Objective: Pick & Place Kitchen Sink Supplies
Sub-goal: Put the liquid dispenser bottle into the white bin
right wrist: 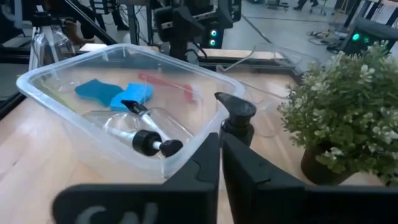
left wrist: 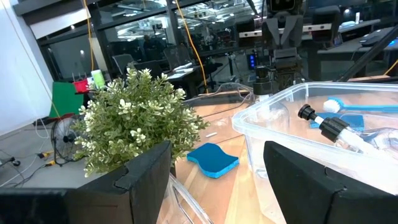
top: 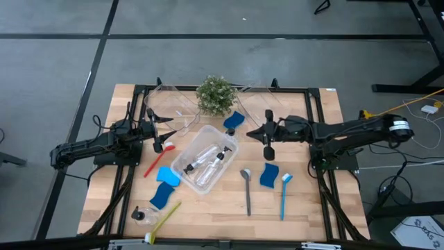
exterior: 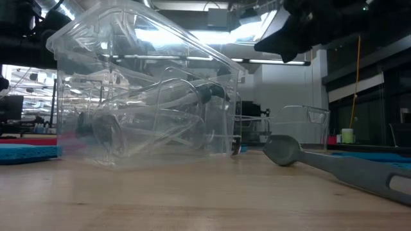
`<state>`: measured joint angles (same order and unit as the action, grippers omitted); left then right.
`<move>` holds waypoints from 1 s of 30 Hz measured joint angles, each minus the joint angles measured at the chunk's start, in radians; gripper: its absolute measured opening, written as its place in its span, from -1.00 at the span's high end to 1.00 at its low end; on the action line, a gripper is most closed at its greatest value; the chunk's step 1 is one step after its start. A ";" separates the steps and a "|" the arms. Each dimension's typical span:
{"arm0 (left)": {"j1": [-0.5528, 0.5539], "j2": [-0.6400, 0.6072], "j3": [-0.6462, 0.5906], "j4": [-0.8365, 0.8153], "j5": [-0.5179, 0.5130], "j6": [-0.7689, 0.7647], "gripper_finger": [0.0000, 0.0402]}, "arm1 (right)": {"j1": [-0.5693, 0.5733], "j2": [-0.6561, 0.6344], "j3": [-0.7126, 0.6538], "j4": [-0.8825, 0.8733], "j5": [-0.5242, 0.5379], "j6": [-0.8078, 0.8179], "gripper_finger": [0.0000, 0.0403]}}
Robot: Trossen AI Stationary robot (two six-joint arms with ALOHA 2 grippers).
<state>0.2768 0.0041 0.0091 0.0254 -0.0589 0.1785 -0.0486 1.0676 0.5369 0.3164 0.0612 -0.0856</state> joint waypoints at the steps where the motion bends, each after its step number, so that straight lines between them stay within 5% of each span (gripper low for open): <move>1: 0.000 0.000 0.000 0.000 0.000 0.000 -0.25 | 0.000 0.008 0.000 0.009 0.000 0.002 0.85; 9: 0.000 0.000 0.000 0.000 0.000 0.000 -0.25 | 0.000 0.154 0.000 0.188 0.005 0.005 0.25; 16: 0.000 0.000 0.000 0.000 0.000 0.000 -0.25 | -0.003 0.238 0.000 0.301 0.157 0.020 -0.21; 30: 0.000 0.000 0.000 0.000 0.000 0.000 -0.25 | -0.021 0.324 0.001 0.357 0.137 0.082 -0.38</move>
<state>0.2768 0.0042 0.0090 0.0254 -0.0589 0.1785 -0.0696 1.3913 0.5380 0.6731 0.1984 -0.0036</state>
